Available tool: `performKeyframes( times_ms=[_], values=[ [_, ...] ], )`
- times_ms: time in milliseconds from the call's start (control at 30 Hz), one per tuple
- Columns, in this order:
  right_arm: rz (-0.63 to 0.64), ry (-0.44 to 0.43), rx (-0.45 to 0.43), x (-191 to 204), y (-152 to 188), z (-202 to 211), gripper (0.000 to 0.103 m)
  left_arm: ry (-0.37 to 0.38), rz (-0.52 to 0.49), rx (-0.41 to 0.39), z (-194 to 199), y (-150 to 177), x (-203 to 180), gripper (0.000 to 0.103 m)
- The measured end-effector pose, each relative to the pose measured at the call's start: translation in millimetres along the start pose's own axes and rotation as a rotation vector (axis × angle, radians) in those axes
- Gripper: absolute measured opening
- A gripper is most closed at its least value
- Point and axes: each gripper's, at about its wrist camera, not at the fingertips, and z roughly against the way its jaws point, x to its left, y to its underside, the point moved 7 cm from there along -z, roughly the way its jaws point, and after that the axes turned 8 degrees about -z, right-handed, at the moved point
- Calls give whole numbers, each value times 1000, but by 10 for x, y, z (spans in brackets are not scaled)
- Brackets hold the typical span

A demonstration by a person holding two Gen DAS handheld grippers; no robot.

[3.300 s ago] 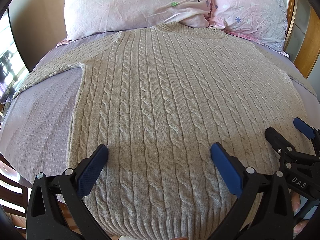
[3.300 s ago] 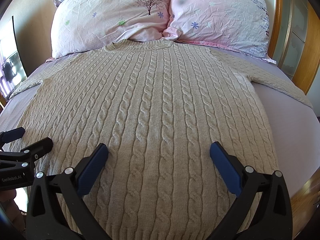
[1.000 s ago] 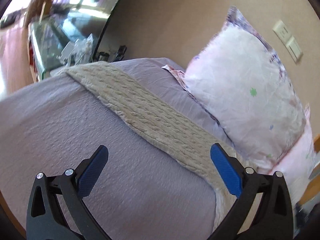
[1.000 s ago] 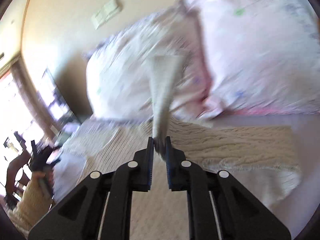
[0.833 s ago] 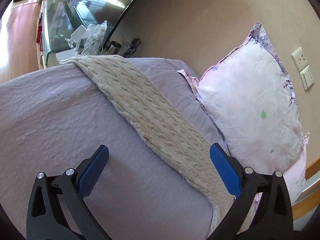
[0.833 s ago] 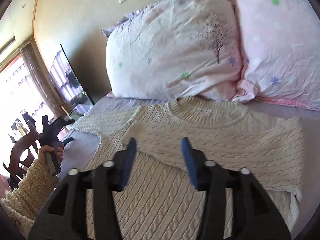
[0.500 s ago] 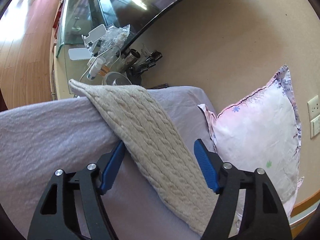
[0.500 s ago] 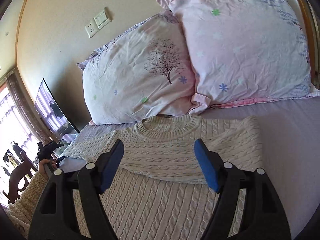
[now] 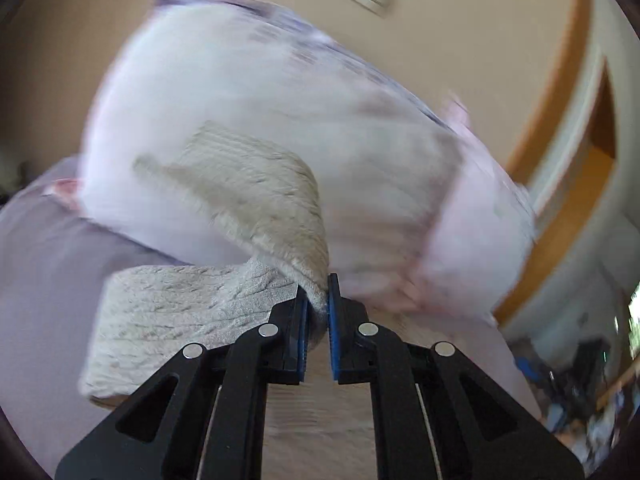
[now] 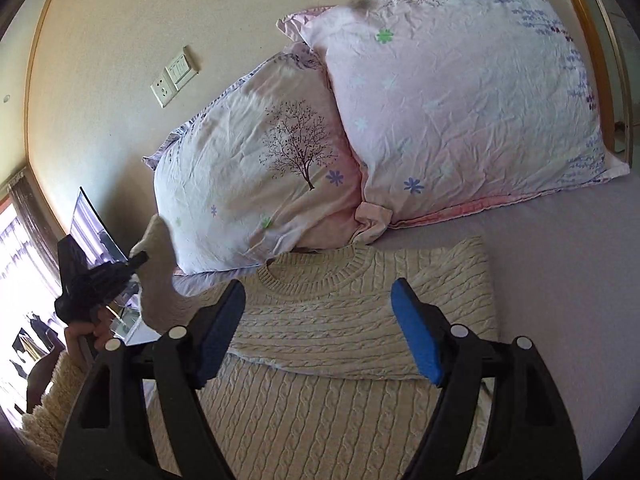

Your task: Fold small clothes

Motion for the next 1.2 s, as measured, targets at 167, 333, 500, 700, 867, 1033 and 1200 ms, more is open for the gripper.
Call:
performKeyframes(
  times_ms=[167, 333, 500, 700, 867, 1033, 1200],
  values=[
    [-115, 53, 99, -326, 95, -293, 74, 167, -207, 294, -829, 876, -1138, 13],
    [-198, 158, 136, -734, 84, -349, 58, 30, -178, 177, -164, 852, -702, 77],
    [-169, 246, 199, -876, 119, -698, 49, -137, -73, 177, 443, 940, 38, 84],
    [-83, 309, 223, -829, 260, -958, 11, -141, 137, 258, 706, 1430, 503, 84],
    [-215, 404, 38, -1069, 94, -309, 12, -85, 160, 270, 746, 1639, 443, 84],
    [-331, 415, 110, -1345, 467, 139, 62, 3, 169, 249, 797, 1739, 318, 80],
    [-387, 223, 226, -1276, 987, 515, 41, 154, 211, 251, 959, 1958, 123, 54]
  ],
)
